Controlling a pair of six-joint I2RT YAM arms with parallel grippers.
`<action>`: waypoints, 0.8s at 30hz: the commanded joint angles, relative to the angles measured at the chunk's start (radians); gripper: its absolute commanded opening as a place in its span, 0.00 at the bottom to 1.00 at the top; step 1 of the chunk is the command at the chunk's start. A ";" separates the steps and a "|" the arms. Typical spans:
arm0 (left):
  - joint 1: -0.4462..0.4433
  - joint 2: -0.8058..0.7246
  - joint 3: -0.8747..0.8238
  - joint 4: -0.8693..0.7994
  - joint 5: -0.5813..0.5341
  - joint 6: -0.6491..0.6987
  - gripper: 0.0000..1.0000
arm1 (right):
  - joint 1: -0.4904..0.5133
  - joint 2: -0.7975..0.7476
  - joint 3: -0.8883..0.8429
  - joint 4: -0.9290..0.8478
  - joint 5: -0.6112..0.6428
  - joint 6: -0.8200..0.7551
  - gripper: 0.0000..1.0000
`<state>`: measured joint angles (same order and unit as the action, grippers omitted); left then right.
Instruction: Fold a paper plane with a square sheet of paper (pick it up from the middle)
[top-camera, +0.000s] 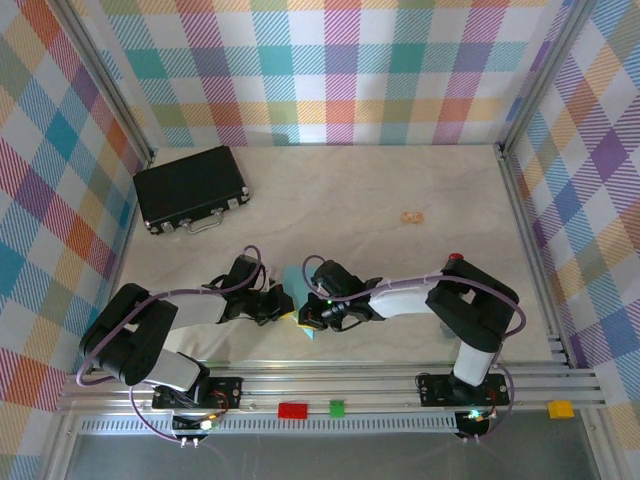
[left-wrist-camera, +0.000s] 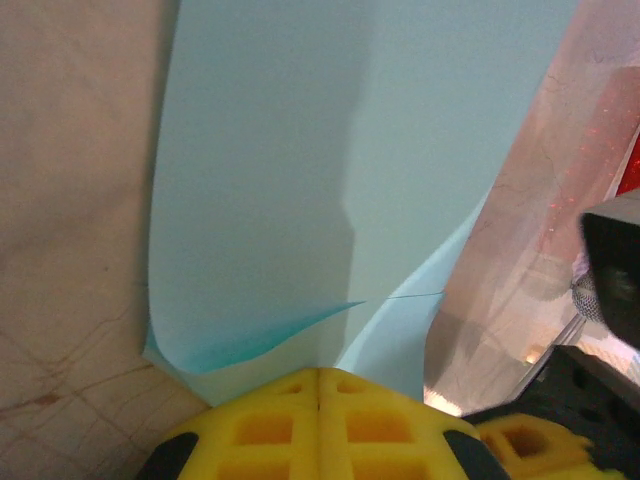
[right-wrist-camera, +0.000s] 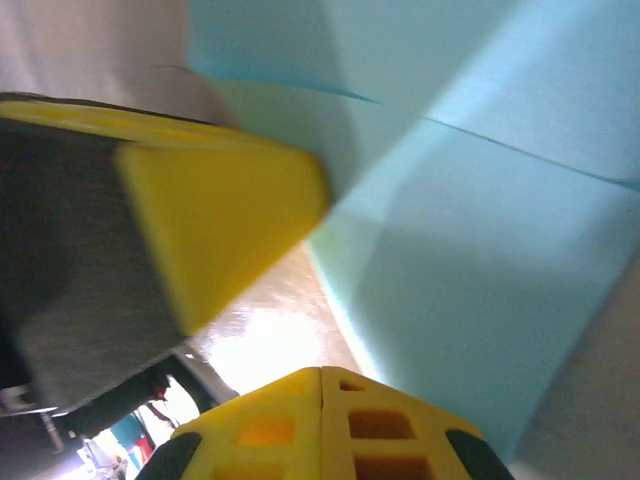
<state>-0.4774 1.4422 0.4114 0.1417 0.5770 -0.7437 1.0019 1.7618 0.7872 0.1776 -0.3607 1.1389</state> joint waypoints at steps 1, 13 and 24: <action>-0.006 0.001 -0.030 -0.042 -0.059 -0.009 0.00 | 0.003 0.007 -0.061 -0.033 0.007 0.028 0.00; -0.007 -0.138 0.051 -0.096 -0.024 0.007 0.10 | 0.002 -0.011 -0.114 -0.035 -0.006 0.047 0.00; -0.132 -0.162 0.028 -0.102 -0.052 -0.035 0.08 | 0.003 -0.006 -0.111 -0.050 0.004 0.053 0.00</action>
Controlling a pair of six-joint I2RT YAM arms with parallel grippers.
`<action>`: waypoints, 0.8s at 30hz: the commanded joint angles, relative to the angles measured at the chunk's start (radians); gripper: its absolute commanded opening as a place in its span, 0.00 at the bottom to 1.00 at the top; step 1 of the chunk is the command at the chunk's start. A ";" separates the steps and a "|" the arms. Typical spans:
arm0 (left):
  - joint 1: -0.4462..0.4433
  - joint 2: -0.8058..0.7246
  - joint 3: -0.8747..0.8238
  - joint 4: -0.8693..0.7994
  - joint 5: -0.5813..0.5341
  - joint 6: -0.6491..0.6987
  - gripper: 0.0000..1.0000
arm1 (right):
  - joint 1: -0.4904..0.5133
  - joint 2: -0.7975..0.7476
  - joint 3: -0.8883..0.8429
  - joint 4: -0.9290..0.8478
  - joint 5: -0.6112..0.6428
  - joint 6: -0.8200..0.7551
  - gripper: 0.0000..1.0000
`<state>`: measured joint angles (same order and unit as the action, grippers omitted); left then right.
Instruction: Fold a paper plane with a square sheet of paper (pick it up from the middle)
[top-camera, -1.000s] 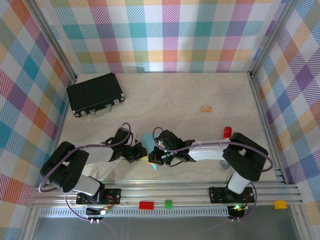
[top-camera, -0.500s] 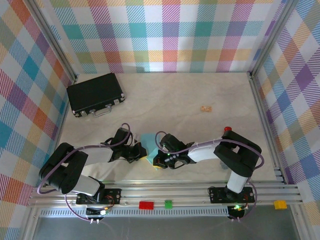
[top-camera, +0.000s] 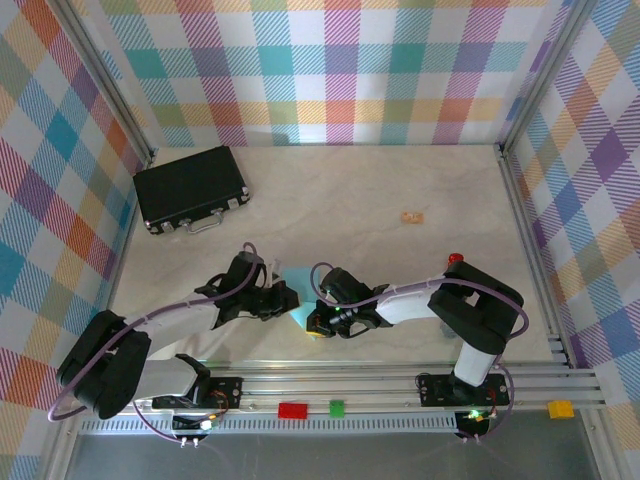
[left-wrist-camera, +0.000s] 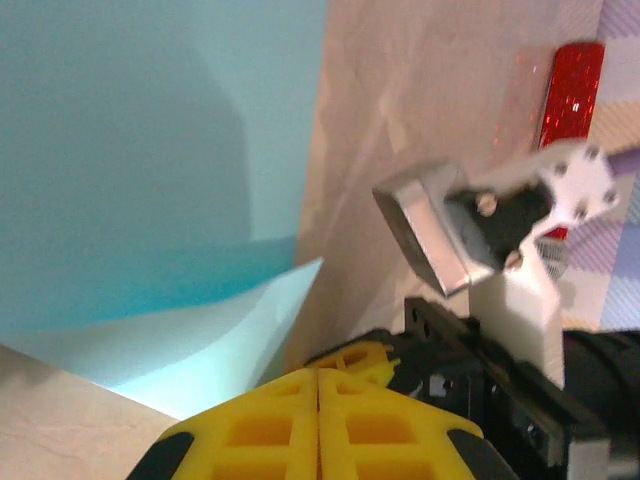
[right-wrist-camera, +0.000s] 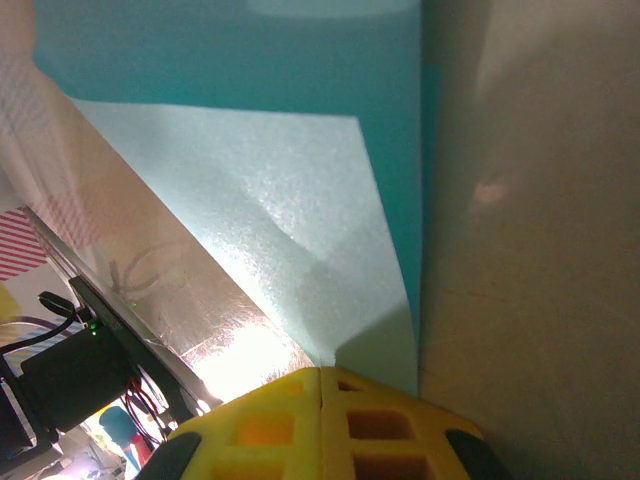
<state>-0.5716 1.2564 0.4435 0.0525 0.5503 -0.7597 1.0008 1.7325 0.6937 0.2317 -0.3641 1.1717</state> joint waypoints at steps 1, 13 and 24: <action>-0.050 0.038 -0.006 -0.007 -0.035 -0.024 0.07 | 0.004 0.024 -0.017 -0.104 0.007 0.019 0.00; 0.008 0.185 -0.026 -0.016 -0.186 -0.010 0.01 | 0.007 0.020 -0.030 -0.118 0.011 0.010 0.00; 0.095 0.192 0.008 -0.070 -0.142 0.054 0.01 | 0.008 0.009 -0.029 -0.143 0.017 -0.012 0.00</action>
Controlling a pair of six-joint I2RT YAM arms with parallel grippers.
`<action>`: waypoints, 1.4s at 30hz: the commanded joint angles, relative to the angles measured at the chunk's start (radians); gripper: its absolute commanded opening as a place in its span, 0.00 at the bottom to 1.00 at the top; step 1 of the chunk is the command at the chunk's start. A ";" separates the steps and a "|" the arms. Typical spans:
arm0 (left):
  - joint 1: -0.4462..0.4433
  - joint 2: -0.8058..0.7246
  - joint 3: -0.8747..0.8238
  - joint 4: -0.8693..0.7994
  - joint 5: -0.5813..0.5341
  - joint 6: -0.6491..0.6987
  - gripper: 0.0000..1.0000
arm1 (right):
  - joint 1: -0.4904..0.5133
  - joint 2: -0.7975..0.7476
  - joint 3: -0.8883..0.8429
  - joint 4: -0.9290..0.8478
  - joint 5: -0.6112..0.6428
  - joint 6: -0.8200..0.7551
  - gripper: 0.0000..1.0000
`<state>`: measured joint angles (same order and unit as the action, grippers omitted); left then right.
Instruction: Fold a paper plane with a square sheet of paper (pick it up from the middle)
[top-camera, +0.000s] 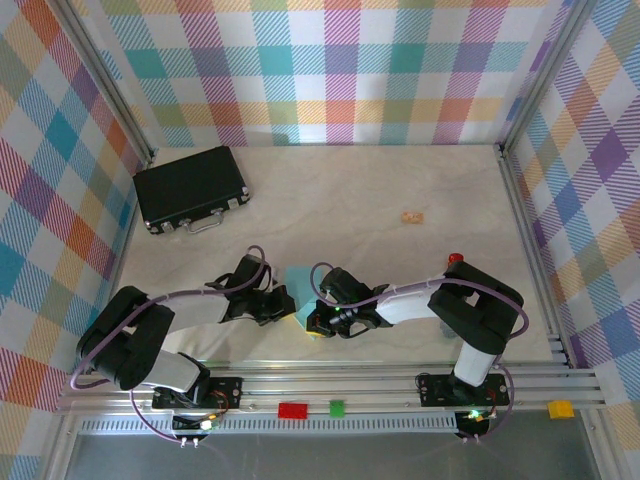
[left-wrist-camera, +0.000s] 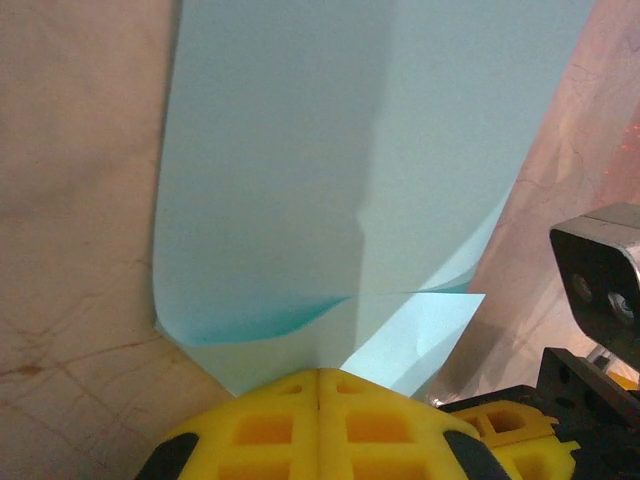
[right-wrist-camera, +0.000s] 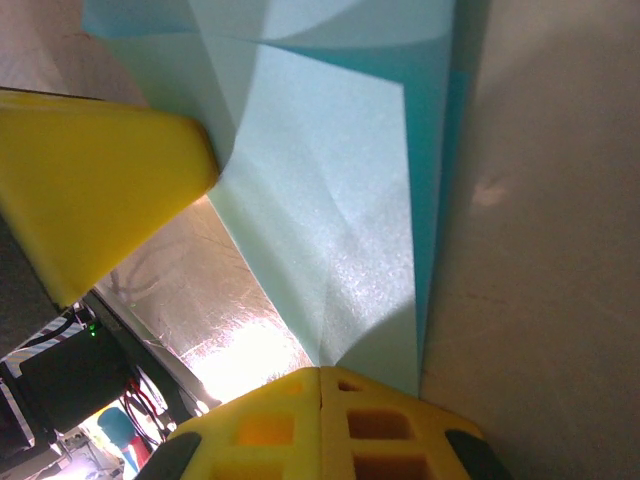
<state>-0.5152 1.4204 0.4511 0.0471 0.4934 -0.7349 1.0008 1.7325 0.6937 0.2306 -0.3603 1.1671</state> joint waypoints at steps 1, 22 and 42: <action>0.044 0.035 0.000 -0.060 -0.081 0.029 0.01 | 0.008 0.008 -0.028 -0.144 0.012 -0.010 0.00; 0.136 0.081 -0.007 -0.032 0.059 0.090 0.00 | -0.001 -0.029 0.074 -0.130 -0.010 -0.045 0.02; 0.139 0.049 0.003 -0.055 0.027 0.102 0.00 | -0.018 0.100 0.126 -0.267 0.051 -0.040 0.00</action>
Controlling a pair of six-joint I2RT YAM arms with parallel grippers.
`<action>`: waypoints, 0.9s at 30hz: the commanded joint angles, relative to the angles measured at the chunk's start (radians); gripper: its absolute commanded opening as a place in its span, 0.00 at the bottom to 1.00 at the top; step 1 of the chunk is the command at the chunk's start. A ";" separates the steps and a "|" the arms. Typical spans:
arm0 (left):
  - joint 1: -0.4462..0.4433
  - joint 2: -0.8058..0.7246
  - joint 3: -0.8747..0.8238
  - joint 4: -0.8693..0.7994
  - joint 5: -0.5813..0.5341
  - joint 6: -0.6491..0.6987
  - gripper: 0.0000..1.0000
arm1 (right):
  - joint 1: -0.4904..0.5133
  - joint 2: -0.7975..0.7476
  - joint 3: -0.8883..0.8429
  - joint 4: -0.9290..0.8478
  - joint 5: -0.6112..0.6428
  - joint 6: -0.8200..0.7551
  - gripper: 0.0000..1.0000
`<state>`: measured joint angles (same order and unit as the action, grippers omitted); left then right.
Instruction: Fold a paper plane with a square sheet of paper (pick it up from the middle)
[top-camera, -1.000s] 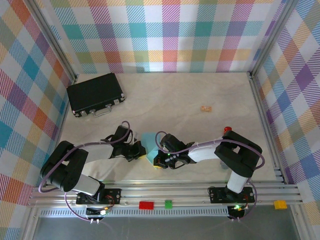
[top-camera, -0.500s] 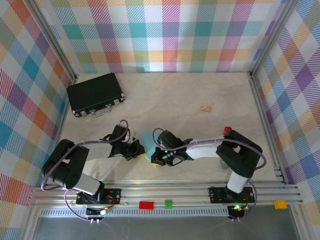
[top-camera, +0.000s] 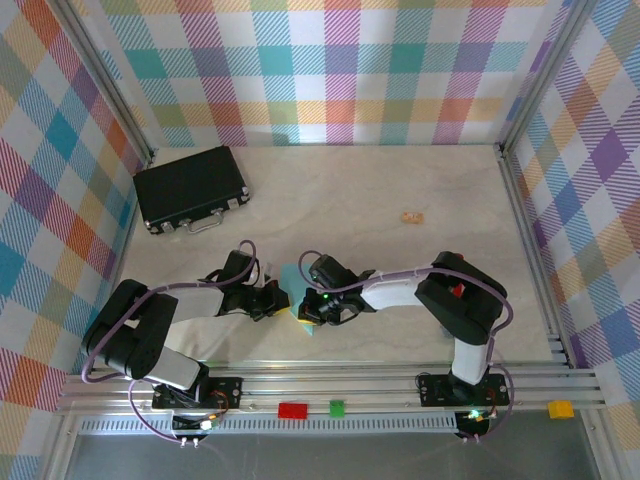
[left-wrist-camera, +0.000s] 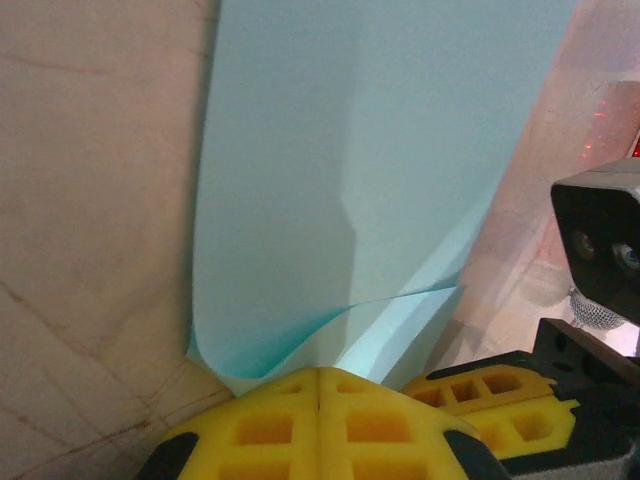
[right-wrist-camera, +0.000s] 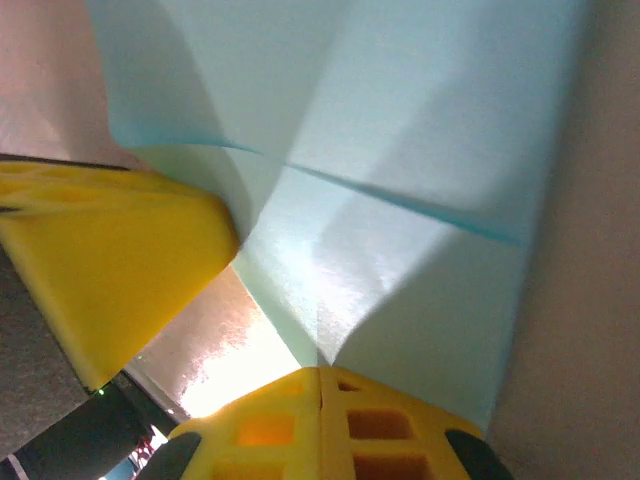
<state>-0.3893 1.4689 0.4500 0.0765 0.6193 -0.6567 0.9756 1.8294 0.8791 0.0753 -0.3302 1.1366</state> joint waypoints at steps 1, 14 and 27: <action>0.015 0.001 0.009 -0.086 -0.102 0.028 0.00 | 0.010 -0.006 -0.072 -0.118 0.027 -0.009 0.00; 0.108 0.064 0.066 -0.086 -0.120 0.049 0.00 | 0.012 -0.026 -0.117 -0.135 0.030 -0.032 0.00; 0.174 0.011 0.126 -0.190 -0.098 0.074 0.00 | 0.012 -0.021 -0.114 -0.148 0.025 -0.050 0.00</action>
<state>-0.2363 1.5089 0.5541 -0.0551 0.5747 -0.6033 0.9764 1.7782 0.8059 0.0975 -0.3157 1.1095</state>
